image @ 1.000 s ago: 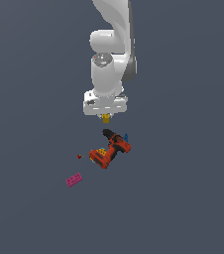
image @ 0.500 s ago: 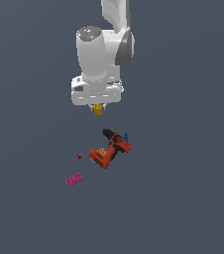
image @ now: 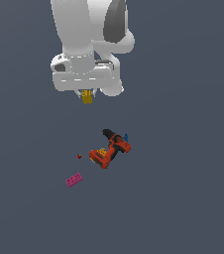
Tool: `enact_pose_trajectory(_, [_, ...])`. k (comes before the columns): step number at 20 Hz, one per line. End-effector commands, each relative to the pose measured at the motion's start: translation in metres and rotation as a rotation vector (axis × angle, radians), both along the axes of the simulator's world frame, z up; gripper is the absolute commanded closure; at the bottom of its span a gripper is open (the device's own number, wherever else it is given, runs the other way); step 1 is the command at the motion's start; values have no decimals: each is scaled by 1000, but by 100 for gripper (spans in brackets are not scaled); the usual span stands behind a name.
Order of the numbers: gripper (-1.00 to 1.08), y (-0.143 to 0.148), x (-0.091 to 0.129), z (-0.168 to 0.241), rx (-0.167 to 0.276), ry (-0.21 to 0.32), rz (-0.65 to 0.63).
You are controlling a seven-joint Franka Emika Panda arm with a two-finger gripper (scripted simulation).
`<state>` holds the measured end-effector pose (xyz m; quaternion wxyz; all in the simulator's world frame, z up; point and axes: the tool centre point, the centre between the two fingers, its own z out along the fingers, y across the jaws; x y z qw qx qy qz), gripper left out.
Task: Pick up a designated object from a clutter of objects.
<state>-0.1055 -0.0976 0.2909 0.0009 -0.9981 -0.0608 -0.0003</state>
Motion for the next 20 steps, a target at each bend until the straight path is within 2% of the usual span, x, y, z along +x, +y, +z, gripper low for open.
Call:
enact_pose_trajectory(1, [108,-9,6,24,0,0,0])
enact_pose_trajectory(11, [108,-42,29,104,-2,0,0])
enact_pose_trajectory(20, [108,-58,42,142,-2,0,0])
